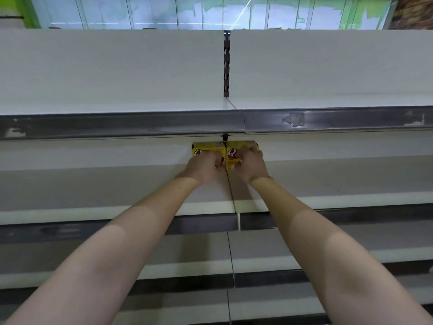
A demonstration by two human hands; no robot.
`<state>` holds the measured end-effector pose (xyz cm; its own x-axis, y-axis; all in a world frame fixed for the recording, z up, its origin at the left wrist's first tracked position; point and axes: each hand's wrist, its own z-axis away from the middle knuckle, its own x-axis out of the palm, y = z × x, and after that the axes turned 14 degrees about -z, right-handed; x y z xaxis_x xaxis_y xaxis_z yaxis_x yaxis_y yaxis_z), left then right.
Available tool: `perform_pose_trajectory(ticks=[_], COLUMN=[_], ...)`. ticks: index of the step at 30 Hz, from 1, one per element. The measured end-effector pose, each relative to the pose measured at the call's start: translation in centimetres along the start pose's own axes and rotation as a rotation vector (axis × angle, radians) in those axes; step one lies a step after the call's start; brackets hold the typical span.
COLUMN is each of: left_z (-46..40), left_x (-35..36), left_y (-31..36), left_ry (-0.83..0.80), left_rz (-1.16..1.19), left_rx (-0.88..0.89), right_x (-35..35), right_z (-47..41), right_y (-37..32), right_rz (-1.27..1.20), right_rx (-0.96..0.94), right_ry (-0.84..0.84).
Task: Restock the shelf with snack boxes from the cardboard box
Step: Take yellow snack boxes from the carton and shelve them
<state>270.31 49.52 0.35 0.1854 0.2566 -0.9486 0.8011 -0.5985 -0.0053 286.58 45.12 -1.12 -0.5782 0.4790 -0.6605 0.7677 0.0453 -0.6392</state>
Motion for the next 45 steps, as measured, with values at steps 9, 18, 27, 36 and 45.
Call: perform_pose_trajectory(ticks=[9, 18, 27, 36, 45], left_z=[-0.6, 2.1, 14.6, 30.5, 44.7], left_x=[-1.1, -1.6, 0.3, 4.4, 0.3], left_y=[8.7, 17.8, 21.4, 20.9, 18.4], left_ry=[-0.094, -0.071, -0.13, -0.42, -0.43], left_rz=[0.156, 0.296, 0.464, 0.499, 0.532], left_rx=[0.202, 0.585, 1.043, 1.278, 1.427], right_x=[-7.3, -12.9, -9.2, -1.4, 2.3], right_z=[5.1, 15.6, 33.0, 50.2, 63.4], right_y=[2.0, 3.0, -0.3, -7.7, -18.8], right_rz=[0.076, 0.131, 0.235, 0.342, 0.352], right_rx=[0.166, 0.342, 0.703, 1.11, 1.222], right_ry=[0.097, 0.44, 0.688, 0.839, 1.03])
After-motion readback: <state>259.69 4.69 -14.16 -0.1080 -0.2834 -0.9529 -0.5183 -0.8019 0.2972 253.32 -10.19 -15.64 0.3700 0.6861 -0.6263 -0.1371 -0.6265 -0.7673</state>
